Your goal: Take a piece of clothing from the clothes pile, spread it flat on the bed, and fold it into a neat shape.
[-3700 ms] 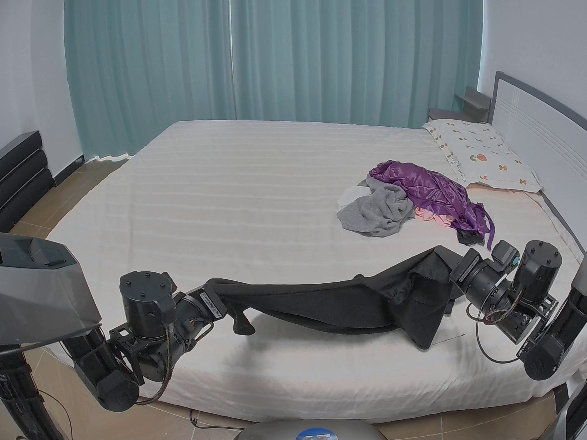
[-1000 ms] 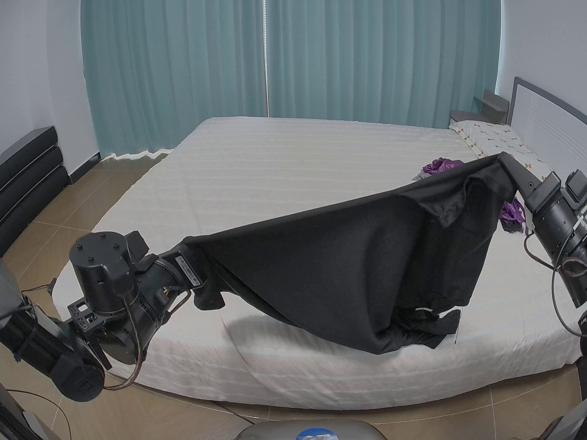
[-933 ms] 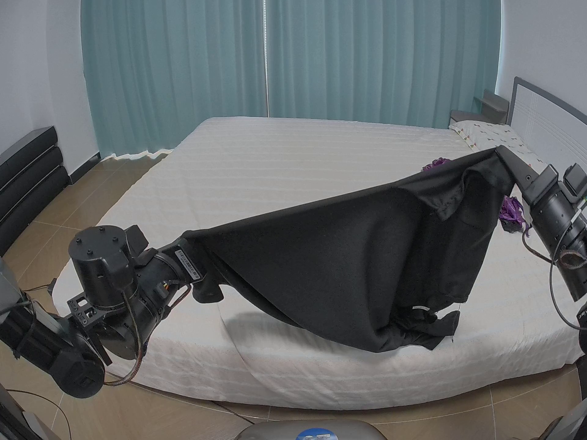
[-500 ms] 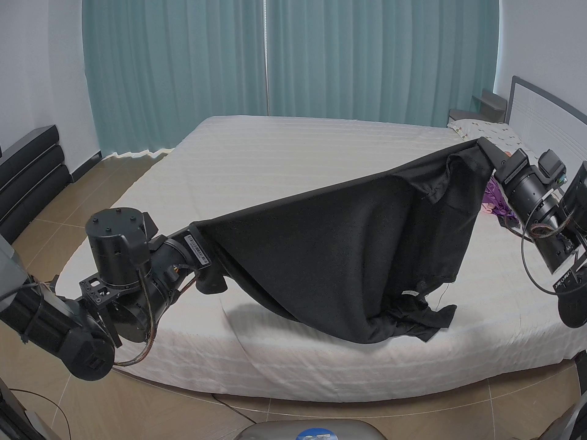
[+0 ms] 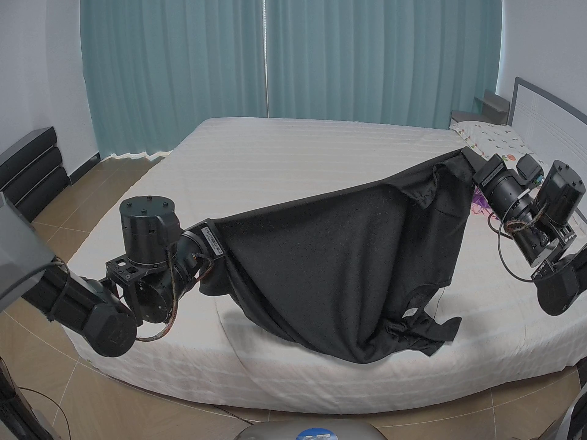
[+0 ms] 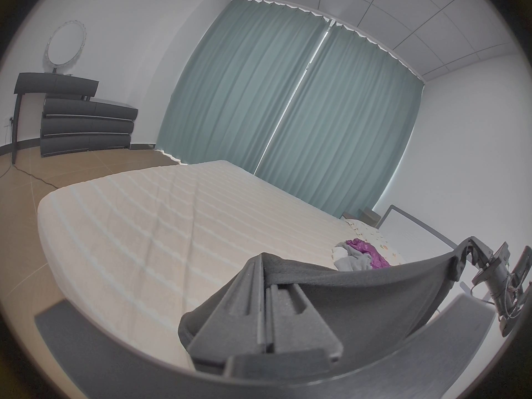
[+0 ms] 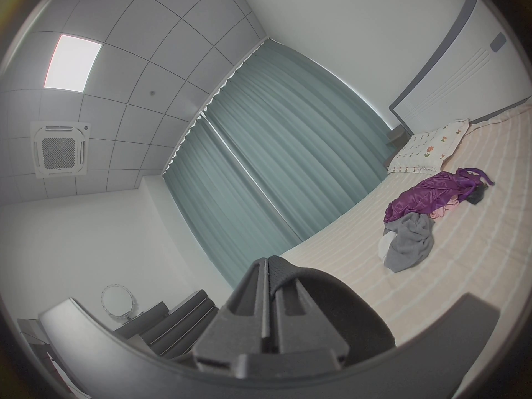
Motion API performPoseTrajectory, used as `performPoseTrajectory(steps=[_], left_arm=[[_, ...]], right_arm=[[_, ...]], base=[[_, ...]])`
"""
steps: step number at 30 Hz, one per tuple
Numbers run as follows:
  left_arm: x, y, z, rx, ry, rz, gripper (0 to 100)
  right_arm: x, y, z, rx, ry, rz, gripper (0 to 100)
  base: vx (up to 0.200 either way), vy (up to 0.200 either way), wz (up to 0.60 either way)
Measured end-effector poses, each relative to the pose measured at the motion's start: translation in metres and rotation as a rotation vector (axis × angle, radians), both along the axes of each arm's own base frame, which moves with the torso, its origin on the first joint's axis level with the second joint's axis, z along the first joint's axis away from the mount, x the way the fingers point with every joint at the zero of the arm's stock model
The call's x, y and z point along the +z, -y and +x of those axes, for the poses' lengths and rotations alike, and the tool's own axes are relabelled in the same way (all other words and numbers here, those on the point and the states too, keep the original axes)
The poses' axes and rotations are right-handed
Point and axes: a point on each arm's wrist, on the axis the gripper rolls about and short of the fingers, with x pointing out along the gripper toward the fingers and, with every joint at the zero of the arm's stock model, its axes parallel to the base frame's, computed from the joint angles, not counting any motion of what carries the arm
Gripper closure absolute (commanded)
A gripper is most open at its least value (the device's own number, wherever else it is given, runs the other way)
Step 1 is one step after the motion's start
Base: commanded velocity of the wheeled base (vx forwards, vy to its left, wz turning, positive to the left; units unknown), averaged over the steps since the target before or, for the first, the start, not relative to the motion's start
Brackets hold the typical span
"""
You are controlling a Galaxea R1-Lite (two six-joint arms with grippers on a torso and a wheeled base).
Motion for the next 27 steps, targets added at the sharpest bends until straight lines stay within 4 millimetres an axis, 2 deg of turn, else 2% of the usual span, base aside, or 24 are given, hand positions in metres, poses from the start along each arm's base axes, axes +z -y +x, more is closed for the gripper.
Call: performPoseTrajectory(steps=[8, 13, 19, 27], left_arm=[[-0.016, -0.001, 0.024, 0.034, -0.028, 0.011, 100], [-0.031, 0.000, 0.040, 0.053, -0.051, 0.021, 100], [-0.049, 0.001, 0.063, 0.074, -0.085, 0.037, 100], [-0.076, -0.002, 0.093, 0.121, -0.152, 0.029, 100]], right_arm=[[-0.004, -0.005, 0.021, -0.001, 0.005, -0.003, 100], [-0.013, -0.011, 0.040, 0.002, -0.008, -0.008, 100], [-0.035, -0.017, 0.063, 0.001, -0.052, -0.020, 100], [-0.082, -0.023, 0.086, 0.001, -0.154, -0.043, 100]], base=[[0.200, 0.000, 0.00], [0.000, 0.000, 0.00], [0.000, 0.000, 0.00], [0.000, 0.000, 0.00]])
